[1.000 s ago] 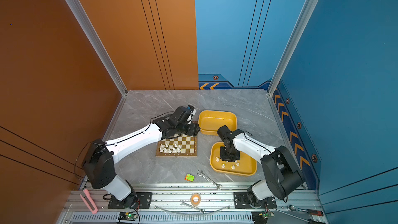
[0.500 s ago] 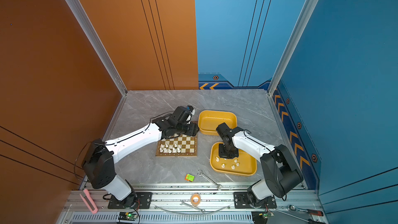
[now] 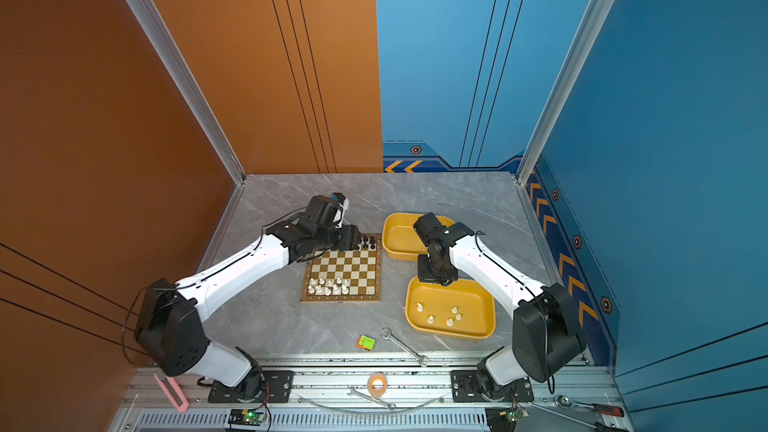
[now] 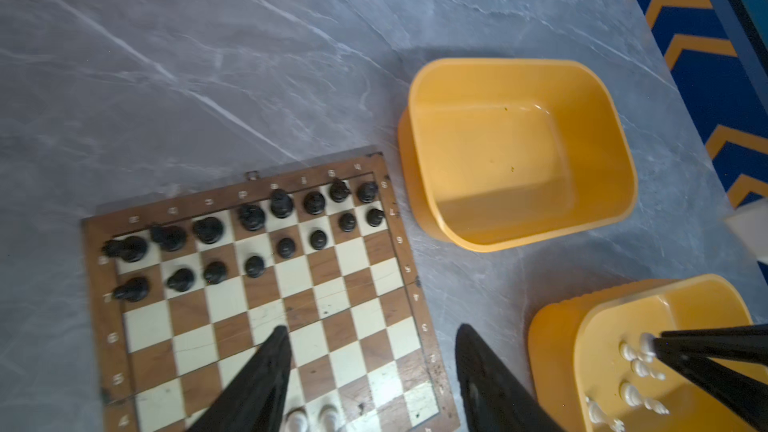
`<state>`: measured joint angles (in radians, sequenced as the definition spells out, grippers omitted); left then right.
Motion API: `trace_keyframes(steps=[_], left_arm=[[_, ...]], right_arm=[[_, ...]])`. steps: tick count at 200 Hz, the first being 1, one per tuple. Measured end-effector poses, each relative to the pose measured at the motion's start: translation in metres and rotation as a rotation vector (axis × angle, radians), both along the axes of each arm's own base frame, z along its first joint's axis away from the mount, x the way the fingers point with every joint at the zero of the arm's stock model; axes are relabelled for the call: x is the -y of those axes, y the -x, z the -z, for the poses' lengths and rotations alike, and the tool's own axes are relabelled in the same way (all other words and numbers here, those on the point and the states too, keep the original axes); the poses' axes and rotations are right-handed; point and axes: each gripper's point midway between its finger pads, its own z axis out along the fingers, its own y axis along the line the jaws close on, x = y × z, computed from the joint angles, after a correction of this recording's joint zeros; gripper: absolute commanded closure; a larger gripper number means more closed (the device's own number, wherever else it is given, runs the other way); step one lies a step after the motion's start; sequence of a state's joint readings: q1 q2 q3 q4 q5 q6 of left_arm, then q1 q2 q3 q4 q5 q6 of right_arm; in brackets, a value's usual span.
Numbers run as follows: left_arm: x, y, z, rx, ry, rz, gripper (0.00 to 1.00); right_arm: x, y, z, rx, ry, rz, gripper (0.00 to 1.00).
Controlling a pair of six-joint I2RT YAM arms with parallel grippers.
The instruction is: Set up the chess pieces on the board
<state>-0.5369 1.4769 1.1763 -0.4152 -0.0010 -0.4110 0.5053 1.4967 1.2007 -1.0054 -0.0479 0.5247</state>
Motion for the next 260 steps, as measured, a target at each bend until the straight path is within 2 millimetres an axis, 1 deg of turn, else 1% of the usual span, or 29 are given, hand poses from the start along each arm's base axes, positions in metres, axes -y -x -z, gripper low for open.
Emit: trace_keyframes(steps=[25,45,68,93,117,135,170,193,211,233,260], left_arm=[[-0.042,0.003,-0.006,0.023,0.007,-0.091,0.35],[-0.071,0.01,-0.007,0.038,0.012,-0.152,0.34],[-0.096,0.024,0.0,0.034,0.015,-0.208,0.34],[-0.114,0.036,0.007,0.019,0.016,-0.255,0.34],[-0.126,0.046,0.012,0.012,0.026,-0.29,0.33],[-0.131,0.052,0.015,0.01,0.038,-0.311,0.33],[-0.136,0.062,0.018,0.004,0.059,-0.335,0.33],[-0.14,0.066,0.017,0.003,0.065,-0.346,0.33],[-0.144,0.069,0.015,0.006,0.068,-0.358,0.33],[-0.148,0.071,0.013,0.008,0.069,-0.37,0.33],[-0.151,0.073,0.014,0.0,0.069,-0.379,0.33]], right_arm=[[-0.016,-0.019,-0.02,0.036,-0.001,-0.028,0.92],[-0.04,-0.034,-0.028,0.053,0.003,-0.077,0.92],[-0.074,-0.043,-0.028,0.051,0.005,-0.15,0.92],[-0.11,-0.048,-0.021,0.043,0.009,-0.218,0.93],[-0.143,-0.045,-0.008,0.027,0.016,-0.283,0.93],[-0.165,-0.042,0.002,0.015,0.018,-0.325,0.93],[-0.199,-0.035,0.019,-0.011,0.012,-0.391,0.93],[-0.21,-0.03,0.036,-0.043,0.021,-0.426,0.93],[-0.213,-0.026,0.048,-0.071,0.029,-0.439,0.93],[-0.219,-0.026,0.056,-0.088,0.025,-0.444,0.93],[-0.226,-0.026,0.06,-0.095,0.015,-0.451,0.93]])
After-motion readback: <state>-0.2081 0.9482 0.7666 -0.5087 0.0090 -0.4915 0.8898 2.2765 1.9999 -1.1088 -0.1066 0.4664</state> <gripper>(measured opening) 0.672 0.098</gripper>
